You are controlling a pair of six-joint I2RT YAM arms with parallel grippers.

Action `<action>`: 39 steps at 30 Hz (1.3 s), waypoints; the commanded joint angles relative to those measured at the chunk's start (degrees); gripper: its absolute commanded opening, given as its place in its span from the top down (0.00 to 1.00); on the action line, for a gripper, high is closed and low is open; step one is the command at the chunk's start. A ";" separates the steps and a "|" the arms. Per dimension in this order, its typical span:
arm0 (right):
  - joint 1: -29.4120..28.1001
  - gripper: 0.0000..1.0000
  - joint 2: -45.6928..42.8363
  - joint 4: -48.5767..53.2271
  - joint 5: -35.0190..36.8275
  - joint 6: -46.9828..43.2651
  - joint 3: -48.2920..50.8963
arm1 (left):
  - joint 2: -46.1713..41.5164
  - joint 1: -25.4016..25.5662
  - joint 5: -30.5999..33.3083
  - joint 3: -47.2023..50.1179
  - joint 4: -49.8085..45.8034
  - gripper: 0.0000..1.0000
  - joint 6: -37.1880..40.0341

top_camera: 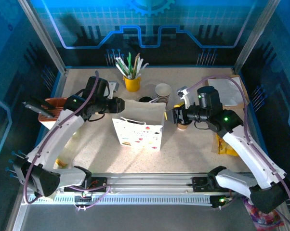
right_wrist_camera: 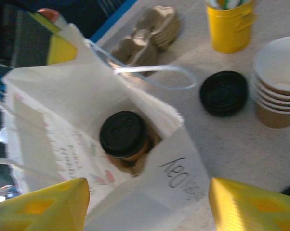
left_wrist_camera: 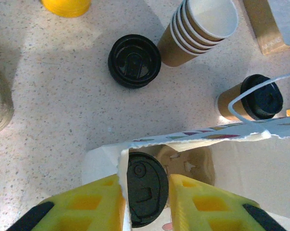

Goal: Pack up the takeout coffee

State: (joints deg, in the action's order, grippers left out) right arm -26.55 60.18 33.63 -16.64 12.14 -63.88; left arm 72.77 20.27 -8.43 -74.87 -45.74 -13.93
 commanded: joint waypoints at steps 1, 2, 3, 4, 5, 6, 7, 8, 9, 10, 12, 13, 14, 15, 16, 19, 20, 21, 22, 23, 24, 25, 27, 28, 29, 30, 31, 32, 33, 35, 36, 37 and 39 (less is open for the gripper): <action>0.91 0.32 -0.99 2.62 10.92 -3.20 -1.46 | 1.51 -0.65 -4.48 -2.75 2.25 0.70 2.86; 1.35 0.32 -1.03 2.67 12.06 -3.31 -1.38 | 2.20 -0.74 -4.79 -3.39 2.23 0.70 3.07; 1.86 0.31 -0.97 2.58 13.02 -3.50 -1.34 | 2.93 -0.71 -5.07 -4.07 2.25 0.70 3.37; 2.35 0.31 -0.85 2.50 13.95 -3.60 -1.12 | 3.83 -0.75 -5.28 -4.80 2.06 0.70 3.70; 2.93 0.31 -0.62 2.41 14.80 -3.75 -1.01 | 4.76 -0.75 -5.37 -5.76 1.84 0.70 4.03; 3.52 0.30 -0.39 2.37 15.65 -3.84 -0.92 | 5.84 -0.77 -5.31 -6.79 1.61 0.70 4.33; 4.14 0.30 0.05 2.31 16.55 -4.12 -0.74 | 7.21 -0.93 -5.24 -8.19 1.24 0.69 4.72; 4.70 0.30 0.52 2.32 17.19 -4.43 -0.65 | 8.53 -1.09 -5.05 -9.51 0.69 0.69 4.89; 5.30 0.29 1.05 2.56 18.20 -4.78 -0.65 | 10.20 -1.37 -4.85 -11.14 -0.16 0.68 5.05; 5.83 0.29 1.59 2.71 19.00 -5.13 -0.65 | 11.52 -1.54 -4.87 -12.49 -0.76 0.68 5.31; 6.90 0.27 2.78 3.14 20.45 -6.12 -0.61 | 14.00 -1.77 -4.32 -15.34 -1.91 0.67 5.58; 7.40 0.26 3.54 3.73 20.90 -6.50 -0.78 | 15.06 -1.91 -4.02 -16.86 -2.69 0.66 5.73; 8.00 0.25 4.51 4.55 21.04 -6.90 -1.01 | 15.67 -1.89 -3.54 -18.43 -3.54 0.65 5.86; 8.80 0.24 5.75 5.61 20.65 -7.45 -1.48 | 16.57 -1.90 -2.92 -20.16 -4.46 0.62 5.85; 9.61 0.23 7.00 6.89 20.35 -7.75 -2.08 | 16.68 -1.90 -2.57 -21.38 -4.94 0.59 5.93; 10.76 0.19 11.62 11.47 19.11 -9.15 -4.55 | 14.46 -1.90 -1.63 -22.15 -4.47 0.47 5.67; 10.73 0.17 13.33 13.02 18.96 -9.50 -5.60 | 13.20 -1.88 -1.28 -21.56 -3.94 0.43 5.46; 10.76 0.16 15.20 14.59 18.71 -9.72 -6.81 | 11.71 -1.90 -1.07 -20.70 -3.28 0.39 5.23; 10.64 0.15 16.76 15.76 18.17 -9.89 -7.83 | 10.43 -1.90 -1.15 -19.89 -2.67 0.36 5.12; 10.48 0.14 18.19 16.63 17.84 -10.15 -8.76 | 9.14 -1.89 -1.29 -19.19 -2.23 0.33 5.08; 10.24 0.13 19.66 17.65 17.57 -10.70 -9.77 | 7.86 -1.86 -1.47 -18.54 -1.92 0.30 5.12; 10.11 0.13 21.03 18.61 17.51 -10.97 -10.75 | 6.87 -1.88 -1.59 -17.95 -1.92 0.28 5.25; 10.02 0.10 24.32 21.89 17.60 -11.98 -13.27 | 5.15 -1.86 -1.18 -17.10 -2.28 0.26 5.87; 10.03 0.08 26.01 23.62 17.91 -12.46 -14.54 | 4.45 -1.90 -0.99 -16.59 -2.36 0.26 6.21; 9.90 0.06 27.57 25.28 18.46 -12.89 -15.79 | 3.84 -1.89 -0.83 -16.04 -2.36 0.25 6.57; 10.01 0.04 28.98 26.40 19.10 -13.45 -16.67 | 3.14 -1.92 -0.52 -15.34 -2.30 0.24 6.93; 10.02 0.03 30.14 27.06 19.37 -13.99 -17.18 | 2.62 -1.97 -0.23 -14.77 -2.12 0.23 7.15; 10.02 0.02 31.32 27.76 19.30 -14.44 -17.85 | 2.17 -1.99 0.08 -14.22 -1.91 0.23 7.46; 10.11 0.02 32.98 29.09 18.93 -14.87 -19.03 | 1.81 -1.99 0.25 -13.67 -1.59 0.22 7.61; 10.07 0.01 36.32 31.69 17.91 -15.48 -21.69 | 0.94 -1.98 0.40 -12.60 -0.90 0.22 7.86; 9.95 0.01 37.44 32.46 17.87 -15.73 -22.52 | 0.59 -1.99 0.27 -12.19 -0.53 0.22 7.99; 9.77 0.01 38.31 33.10 17.78 -15.96 -23.14 | 0.34 -2.08 0.23 -11.71 -0.17 0.22 7.91; 9.74 0.01 39.78 34.18 17.95 -16.27 -24.16 | -0.20 -2.07 0.05 -10.75 0.26 0.21 8.28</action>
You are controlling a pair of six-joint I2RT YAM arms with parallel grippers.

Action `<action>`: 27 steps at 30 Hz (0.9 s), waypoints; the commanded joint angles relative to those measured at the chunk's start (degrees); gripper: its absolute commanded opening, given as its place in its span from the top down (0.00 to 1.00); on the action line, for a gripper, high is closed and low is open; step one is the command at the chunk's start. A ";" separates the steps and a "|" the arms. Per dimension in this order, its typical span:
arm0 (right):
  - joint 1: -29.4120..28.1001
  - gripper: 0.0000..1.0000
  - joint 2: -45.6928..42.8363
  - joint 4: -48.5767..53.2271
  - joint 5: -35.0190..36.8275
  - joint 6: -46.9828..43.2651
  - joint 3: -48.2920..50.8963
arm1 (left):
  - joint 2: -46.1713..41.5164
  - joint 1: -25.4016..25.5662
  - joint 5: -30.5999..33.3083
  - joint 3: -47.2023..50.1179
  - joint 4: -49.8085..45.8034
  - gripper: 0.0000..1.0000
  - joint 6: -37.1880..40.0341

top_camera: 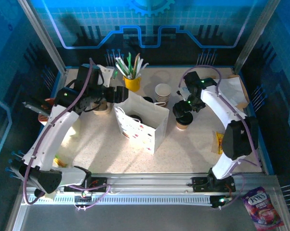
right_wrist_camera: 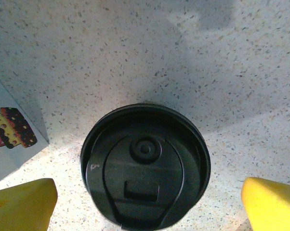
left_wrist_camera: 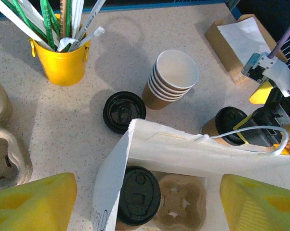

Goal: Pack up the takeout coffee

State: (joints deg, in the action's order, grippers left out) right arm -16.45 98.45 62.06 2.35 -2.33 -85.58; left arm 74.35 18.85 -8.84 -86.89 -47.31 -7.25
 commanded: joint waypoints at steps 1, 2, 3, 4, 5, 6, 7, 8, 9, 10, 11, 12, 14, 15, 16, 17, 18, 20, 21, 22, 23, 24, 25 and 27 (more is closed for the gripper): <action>-0.40 0.01 1.95 6.09 -1.15 -1.88 -2.68 | -1.96 -0.74 0.45 1.60 2.00 0.21 1.75; -0.41 0.02 2.30 6.44 -1.62 -1.93 -3.07 | -2.09 -0.77 0.42 1.96 2.21 0.21 1.84; -0.43 0.02 2.73 6.71 -1.97 -2.02 -3.39 | -2.19 -0.83 0.25 2.29 2.46 0.21 1.82; -0.58 0.03 3.06 6.93 -2.00 -2.07 -3.62 | -2.19 -0.88 0.05 2.55 2.59 0.21 1.87; -0.66 0.04 3.44 7.13 -2.06 -2.02 -3.78 | -2.12 -0.93 -0.12 2.67 2.68 0.21 1.87; -0.69 0.04 3.83 7.26 -2.22 -2.14 -3.91 | -2.10 -0.99 -0.35 2.80 2.66 0.21 1.93; -0.84 0.05 4.23 7.44 -2.04 -2.17 -4.02 | -2.19 -1.00 -0.34 2.80 2.74 0.21 1.84; -0.94 0.06 4.64 7.46 -2.01 -2.15 -4.14 | -2.09 -1.06 -0.43 2.91 2.78 0.21 1.88; -1.04 0.07 4.89 7.46 -1.95 -2.14 -4.13 | -2.17 -1.09 -0.44 3.02 2.85 0.21 1.87; -1.10 0.07 5.23 7.44 -1.76 -2.11 -4.24 | -2.19 -1.10 -0.47 2.96 2.93 0.21 1.87; -1.27 0.08 5.43 7.40 -1.13 -1.98 -4.33 | -2.19 -1.04 -0.52 3.20 2.98 0.21 1.88; -1.37 0.08 5.67 7.30 -0.84 -1.89 -4.41 | -2.19 -1.14 -0.60 3.22 3.07 0.21 1.83; -1.56 0.08 6.09 7.37 -0.33 -1.89 -4.68 | -2.14 -1.10 -0.82 3.35 3.18 0.21 1.85; -1.61 0.08 6.35 7.36 0.20 -1.81 -4.84 | -2.14 -1.07 -0.88 3.31 3.20 0.20 1.87; -1.73 0.08 6.56 7.41 0.63 -1.80 -4.94 | -2.19 -1.14 -1.06 3.40 3.27 0.20 1.87; -1.75 0.08 6.68 7.46 0.78 -1.89 -4.95 | -2.17 -1.11 -1.11 3.40 3.28 0.20 1.80; -1.75 0.08 6.75 7.46 0.78 -1.85 -4.95 | -2.19 -1.14 -1.29 3.45 3.35 0.20 1.80; -1.84 0.08 6.92 7.37 0.65 -1.98 -4.95 | -2.18 -1.10 -1.48 3.63 3.46 0.20 1.88; -1.83 0.09 6.93 7.32 0.70 -1.98 -4.85 | -2.17 -1.12 -1.43 3.64 3.47 0.20 1.93; -1.83 0.10 7.00 7.35 0.66 -1.98 -4.78 | -2.19 -1.15 -1.35 3.67 3.45 0.20 1.96; -1.92 0.12 7.03 7.44 0.56 -1.98 -4.77 | -2.08 -1.17 -1.29 3.62 3.37 0.20 1.90; -1.92 0.13 7.07 7.49 0.64 -2.00 -4.77 | -2.09 -1.17 -1.39 3.62 3.39 0.20 1.97; -2.01 0.13 6.93 7.63 0.57 -2.07 -4.65 | -2.14 -1.11 -1.45 3.65 3.53 0.20 1.92; -2.10 0.14 6.73 7.80 0.78 -2.06 -4.57 | -2.06 -1.16 -1.52 3.60 3.49 0.20 1.97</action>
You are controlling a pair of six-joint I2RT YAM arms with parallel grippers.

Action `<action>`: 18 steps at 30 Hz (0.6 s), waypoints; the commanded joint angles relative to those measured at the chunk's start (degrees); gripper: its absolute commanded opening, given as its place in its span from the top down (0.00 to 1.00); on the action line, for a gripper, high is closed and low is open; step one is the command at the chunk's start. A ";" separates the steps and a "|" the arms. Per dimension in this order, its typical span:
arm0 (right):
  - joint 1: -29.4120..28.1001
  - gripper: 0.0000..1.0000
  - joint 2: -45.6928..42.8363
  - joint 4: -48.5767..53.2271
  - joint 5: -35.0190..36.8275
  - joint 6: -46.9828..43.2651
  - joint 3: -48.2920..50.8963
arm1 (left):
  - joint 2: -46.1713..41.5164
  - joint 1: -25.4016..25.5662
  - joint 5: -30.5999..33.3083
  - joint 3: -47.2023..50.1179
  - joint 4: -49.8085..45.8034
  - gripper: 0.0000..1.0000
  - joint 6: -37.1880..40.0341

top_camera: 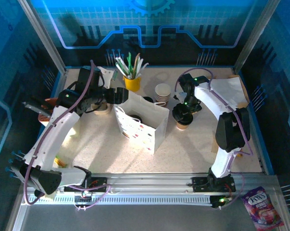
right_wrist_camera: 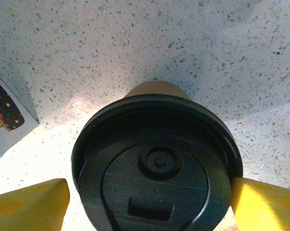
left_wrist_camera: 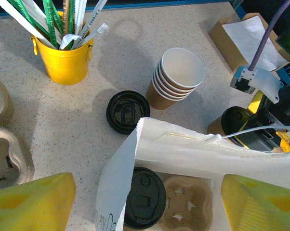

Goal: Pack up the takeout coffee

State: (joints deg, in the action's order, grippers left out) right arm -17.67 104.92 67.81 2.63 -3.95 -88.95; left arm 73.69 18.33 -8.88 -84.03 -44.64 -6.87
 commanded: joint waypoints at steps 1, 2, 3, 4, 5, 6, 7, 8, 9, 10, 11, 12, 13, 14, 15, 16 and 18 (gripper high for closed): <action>-0.87 0.14 0.13 2.09 0.51 -0.38 -1.14 | -1.44 -0.63 -1.41 0.75 0.74 0.20 1.55; -0.87 0.14 -0.06 2.12 0.60 -0.45 -1.14 | -1.44 -0.59 -1.41 0.72 0.71 0.20 1.59; -0.93 0.14 -0.16 2.08 0.58 -0.45 -1.05 | -1.42 -0.66 -1.47 0.71 0.75 0.20 1.61; -0.93 0.14 -0.24 2.04 0.65 -0.44 -0.97 | -1.40 -0.66 -1.43 0.71 0.63 0.20 1.67; -0.89 0.14 -0.12 2.04 0.66 -0.45 -0.97 | -1.40 -0.59 -1.38 0.74 0.71 0.20 1.60; -0.88 0.14 -0.06 2.03 0.69 -0.45 -0.88 | -1.39 -0.66 -1.52 0.67 0.70 0.20 1.60; -0.90 0.14 0.01 2.05 0.79 -0.45 -0.88 | -1.34 -0.65 -1.59 0.66 0.62 0.20 1.62; -0.95 0.15 0.12 1.86 0.71 -0.42 -0.71 | -1.36 -0.66 -1.66 0.63 0.61 0.20 1.61; -0.91 0.15 0.20 1.85 0.74 -0.44 -0.65 | -1.23 -0.70 -1.68 0.75 0.61 0.20 1.60; -0.96 0.15 0.32 1.82 0.71 -0.45 -0.54 | -1.21 -0.66 -1.81 0.73 0.62 0.20 1.61; -0.96 0.15 0.28 1.73 0.63 -0.45 -0.39 | -1.10 -0.59 -1.80 0.64 0.57 0.20 1.60; -0.96 0.15 0.42 1.73 0.66 -0.44 -0.35 | -1.09 -0.66 -1.84 0.67 0.52 0.20 1.61; -0.96 0.16 0.46 1.71 0.69 -0.43 -0.26 | -0.96 -0.59 -1.92 0.55 0.46 0.20 1.59; -0.96 0.16 0.46 1.70 0.68 -0.45 -0.20 | -0.92 -0.65 -2.05 0.53 0.52 0.20 1.59; -1.00 0.16 0.46 1.70 0.70 -0.47 -0.10 | -0.90 -0.60 -2.03 0.54 0.45 0.20 1.58; -0.99 0.17 0.51 1.69 0.77 -0.49 -0.02 | -0.84 -0.64 -2.12 0.53 0.45 0.20 1.58; -1.04 0.16 0.42 1.58 0.79 -0.54 0.04 | -0.82 -0.61 -2.13 0.53 0.40 0.20 1.55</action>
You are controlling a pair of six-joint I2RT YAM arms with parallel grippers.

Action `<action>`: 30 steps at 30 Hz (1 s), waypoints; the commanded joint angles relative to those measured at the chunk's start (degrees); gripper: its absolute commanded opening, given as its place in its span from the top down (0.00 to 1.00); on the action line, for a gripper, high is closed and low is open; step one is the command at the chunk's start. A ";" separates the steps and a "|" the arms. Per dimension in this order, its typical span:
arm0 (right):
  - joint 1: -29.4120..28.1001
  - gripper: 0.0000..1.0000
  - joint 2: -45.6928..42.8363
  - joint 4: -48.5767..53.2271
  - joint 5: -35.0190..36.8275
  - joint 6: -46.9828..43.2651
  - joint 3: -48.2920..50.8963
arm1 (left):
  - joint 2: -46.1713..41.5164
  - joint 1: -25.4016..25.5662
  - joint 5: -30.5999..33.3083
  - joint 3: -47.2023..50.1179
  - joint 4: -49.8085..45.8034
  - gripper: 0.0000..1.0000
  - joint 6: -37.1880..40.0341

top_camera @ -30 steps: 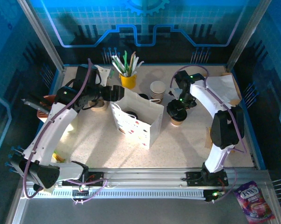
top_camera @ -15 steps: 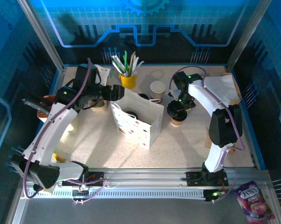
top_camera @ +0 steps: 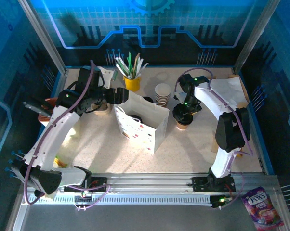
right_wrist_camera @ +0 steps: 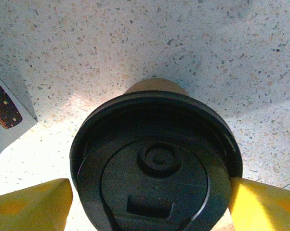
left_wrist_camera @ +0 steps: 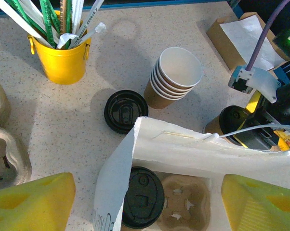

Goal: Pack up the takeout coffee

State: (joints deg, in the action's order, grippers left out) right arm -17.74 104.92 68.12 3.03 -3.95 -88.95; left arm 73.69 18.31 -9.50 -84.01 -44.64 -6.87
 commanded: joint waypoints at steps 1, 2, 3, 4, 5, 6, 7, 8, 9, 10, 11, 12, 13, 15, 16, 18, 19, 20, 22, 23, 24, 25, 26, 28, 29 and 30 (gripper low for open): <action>-0.76 0.16 0.41 1.27 0.30 -0.51 0.11 | -0.70 -0.64 -1.49 0.51 0.40 0.20 1.55; -0.98 0.16 0.37 1.25 0.30 -0.54 0.14 | -0.71 -0.64 -1.61 0.51 0.36 0.20 1.64; -0.98 0.16 0.45 1.31 0.44 -0.54 0.18 | -0.72 -0.63 -1.64 0.48 0.38 0.20 1.57; -0.98 0.16 0.45 1.20 0.48 -0.48 0.27 | -0.64 -0.59 -1.77 0.47 0.33 0.20 1.59; -0.98 0.16 0.46 1.23 0.50 -0.45 0.35 | -0.69 -0.59 -1.70 0.51 0.29 0.20 1.60; -1.04 0.16 0.55 1.07 0.49 -0.42 0.44 | -0.80 -0.60 -1.69 0.51 0.26 0.20 1.64; -1.05 0.16 0.59 1.01 0.49 -0.43 0.53 | -0.78 -0.63 -1.69 0.53 0.29 0.20 1.69; -1.14 0.16 0.63 1.03 0.36 -0.41 0.63 | -0.83 -0.57 -1.74 0.51 0.26 0.20 1.69; -1.16 0.16 0.68 0.93 0.46 -0.45 0.62 | -0.77 -0.64 -1.84 0.52 0.31 0.20 1.69; -1.24 0.16 0.72 0.90 0.52 -0.42 0.68 | -0.81 -0.64 -1.84 0.51 0.29 0.20 1.69; -1.25 0.16 0.75 0.89 0.65 -0.45 0.73 | -0.81 -0.58 -1.94 0.54 0.26 0.20 1.68; -1.22 0.16 0.72 0.90 0.64 -0.45 0.70 | -0.78 -0.63 -1.98 0.52 0.26 0.20 1.67; -1.30 0.16 0.79 0.95 0.66 -0.40 0.65 | -0.77 -0.63 -1.93 0.51 0.27 0.20 1.69; -1.34 0.16 0.81 0.97 0.78 -0.41 0.78 | -0.67 -0.63 -2.04 0.51 0.32 0.20 1.69; -1.38 0.15 0.81 0.92 0.91 -0.48 0.77 | -0.71 -0.64 -2.17 0.51 0.29 0.20 1.64; -1.39 0.15 0.81 0.94 1.06 -0.45 0.88 | -0.74 -0.62 -2.20 0.56 0.28 0.20 1.69; -1.40 0.15 0.81 0.96 1.07 -0.45 0.88 | -0.67 -0.64 -2.19 0.55 0.26 0.20 1.68; -1.42 0.14 0.81 0.92 1.16 -0.45 0.88 | -0.65 -0.57 -2.29 0.50 0.26 0.20 1.61; -1.42 0.14 0.83 0.91 1.25 -0.47 0.97 | -0.65 -0.65 -2.39 0.51 0.31 0.20 1.69; -1.38 0.14 0.81 0.89 1.24 -0.46 1.01 | -0.65 -0.57 -2.37 0.51 0.27 0.20 1.69; -1.42 0.14 0.83 0.95 1.28 -0.41 0.97 | -0.52 -0.63 -2.43 0.51 0.20 0.20 1.69; -1.42 0.14 0.90 0.93 1.31 -0.45 0.97 | -0.50 -0.64 -2.47 0.51 0.18 0.20 1.71; -1.42 0.14 0.97 0.93 1.38 -0.44 0.98 | -0.56 -0.62 -2.48 0.53 0.19 0.20 1.65; -1.42 0.14 1.07 0.95 1.37 -0.45 1.08 | -0.53 -0.57 -2.54 0.51 0.17 0.20 1.68; -1.42 0.14 1.15 0.84 1.37 -0.45 1.14 | -0.56 -0.61 -2.64 0.63 0.17 0.20 1.69; -1.45 0.14 1.07 0.84 1.25 -0.44 1.19 | -0.54 -0.62 -2.64 0.57 0.22 0.20 1.65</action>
State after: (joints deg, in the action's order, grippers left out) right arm -18.37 105.14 68.07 4.12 -3.95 -88.71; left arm 73.69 18.26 -10.39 -84.01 -44.66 -6.85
